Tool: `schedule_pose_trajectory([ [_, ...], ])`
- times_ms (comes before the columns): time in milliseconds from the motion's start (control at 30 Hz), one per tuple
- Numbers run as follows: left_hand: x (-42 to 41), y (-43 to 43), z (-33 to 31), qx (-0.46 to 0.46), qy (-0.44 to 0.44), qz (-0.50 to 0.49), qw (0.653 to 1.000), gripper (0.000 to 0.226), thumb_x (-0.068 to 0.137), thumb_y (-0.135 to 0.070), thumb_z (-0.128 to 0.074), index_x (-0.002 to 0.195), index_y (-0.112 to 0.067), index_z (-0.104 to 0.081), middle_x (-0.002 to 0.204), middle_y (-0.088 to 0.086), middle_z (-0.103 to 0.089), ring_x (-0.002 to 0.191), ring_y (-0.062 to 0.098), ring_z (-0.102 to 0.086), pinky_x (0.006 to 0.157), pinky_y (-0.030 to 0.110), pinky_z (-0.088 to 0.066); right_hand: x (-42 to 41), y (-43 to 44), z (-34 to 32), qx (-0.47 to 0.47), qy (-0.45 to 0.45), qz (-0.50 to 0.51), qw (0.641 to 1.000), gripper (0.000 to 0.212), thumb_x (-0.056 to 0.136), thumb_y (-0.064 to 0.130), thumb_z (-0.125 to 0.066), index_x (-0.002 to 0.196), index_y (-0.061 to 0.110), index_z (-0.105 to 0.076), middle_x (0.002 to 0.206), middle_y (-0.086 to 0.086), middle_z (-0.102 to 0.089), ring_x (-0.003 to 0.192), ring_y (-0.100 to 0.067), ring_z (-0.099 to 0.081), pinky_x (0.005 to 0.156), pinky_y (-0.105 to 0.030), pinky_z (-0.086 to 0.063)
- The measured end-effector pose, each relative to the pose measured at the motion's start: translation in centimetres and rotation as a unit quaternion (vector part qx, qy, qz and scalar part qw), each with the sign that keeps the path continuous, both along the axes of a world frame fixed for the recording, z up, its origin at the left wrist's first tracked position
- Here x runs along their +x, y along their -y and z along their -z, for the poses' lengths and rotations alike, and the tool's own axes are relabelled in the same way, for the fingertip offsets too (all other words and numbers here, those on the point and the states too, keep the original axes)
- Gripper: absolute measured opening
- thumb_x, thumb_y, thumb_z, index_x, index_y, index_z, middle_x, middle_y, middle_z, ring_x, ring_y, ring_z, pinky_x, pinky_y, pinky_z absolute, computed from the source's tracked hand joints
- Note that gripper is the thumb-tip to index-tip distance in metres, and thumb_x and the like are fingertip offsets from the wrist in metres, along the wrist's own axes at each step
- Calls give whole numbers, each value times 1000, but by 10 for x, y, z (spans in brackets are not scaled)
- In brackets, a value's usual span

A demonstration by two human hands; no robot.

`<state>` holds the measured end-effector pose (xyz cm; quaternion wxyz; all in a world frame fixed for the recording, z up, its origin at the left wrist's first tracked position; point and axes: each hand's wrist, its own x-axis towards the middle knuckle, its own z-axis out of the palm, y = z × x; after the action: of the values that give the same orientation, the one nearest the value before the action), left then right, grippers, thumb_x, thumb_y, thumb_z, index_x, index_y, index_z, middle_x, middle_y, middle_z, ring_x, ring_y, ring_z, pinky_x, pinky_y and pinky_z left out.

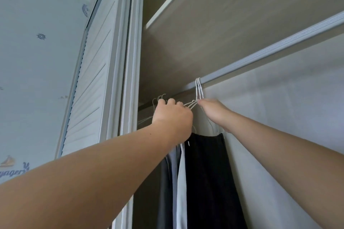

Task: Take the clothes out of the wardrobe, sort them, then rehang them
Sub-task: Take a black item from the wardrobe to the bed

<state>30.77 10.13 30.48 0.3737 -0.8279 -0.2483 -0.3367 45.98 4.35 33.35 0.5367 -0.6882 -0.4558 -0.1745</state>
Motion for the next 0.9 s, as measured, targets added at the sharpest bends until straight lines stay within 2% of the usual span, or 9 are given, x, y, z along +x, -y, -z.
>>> schedule_pose_trajectory([
  [67,-17,3,6,6,-3,16,1000,46,103,-41,-39,139,-14,-47,141,9,-50,130,32,-42,109,50,-29,-14,13,18,-9,63,26,998,45,100,42,-41,138,19,-50,143,-6,-50,129,-26,-46,100,-36,-36],
  [133,-36,4,15,25,4,43,999,48,102,-46,-37,138,-16,-47,142,7,-51,133,30,-42,112,50,-28,-32,26,37,-17,143,106,984,54,98,46,-42,147,26,-39,150,0,-43,134,-26,-42,108,-40,-37],
  [267,-91,2,42,76,41,94,992,52,100,-49,-37,143,-21,-47,152,5,-44,146,29,-28,120,53,-16,-86,45,76,-1,271,163,949,57,97,46,-41,150,29,-29,155,5,-36,139,-22,-34,109,-44,-33],
  [400,-166,-2,74,46,73,93,992,59,99,-56,-31,148,-24,-39,159,4,-34,151,30,-18,122,53,-11,-150,49,120,-14,317,124,940,60,97,48,-39,152,30,-23,158,10,-26,145,-14,-21,116,-44,-25],
  [500,-231,-7,106,16,81,79,993,66,96,-61,-22,151,-25,-34,162,4,-30,152,32,-17,122,56,-14,-203,40,158,-57,325,74,941,64,97,53,-34,153,34,-11,162,11,-9,149,-12,-3,118,-44,-8],
  [567,-278,-11,132,-8,75,75,994,67,97,-60,-27,152,-23,-33,163,6,-28,152,33,-15,122,56,-14,-242,31,183,-87,324,45,941,66,96,56,-30,153,35,-3,163,12,0,149,-12,5,119,-44,-2],
  [633,-328,-17,158,-37,68,72,994,67,98,-57,-34,155,-23,-29,164,6,-23,153,33,-12,122,54,-13,-287,22,211,-120,330,22,936,69,96,57,-29,153,35,2,163,11,5,149,-14,10,120,-49,-2],
  [767,-438,-21,227,-116,102,59,986,73,97,-61,-32,159,-28,-15,167,1,-11,154,29,-1,123,51,-6,-382,7,275,-157,348,-52,923,73,94,62,-24,153,34,6,163,10,9,149,-16,11,120,-50,0],
  [900,-550,-15,304,-193,120,-24,973,77,94,-69,-25,160,-33,-6,168,-5,3,154,25,11,123,51,1,-482,-10,339,-176,337,-164,910,72,93,63,-24,153,36,6,163,11,7,150,-16,9,120,-52,-1],
])
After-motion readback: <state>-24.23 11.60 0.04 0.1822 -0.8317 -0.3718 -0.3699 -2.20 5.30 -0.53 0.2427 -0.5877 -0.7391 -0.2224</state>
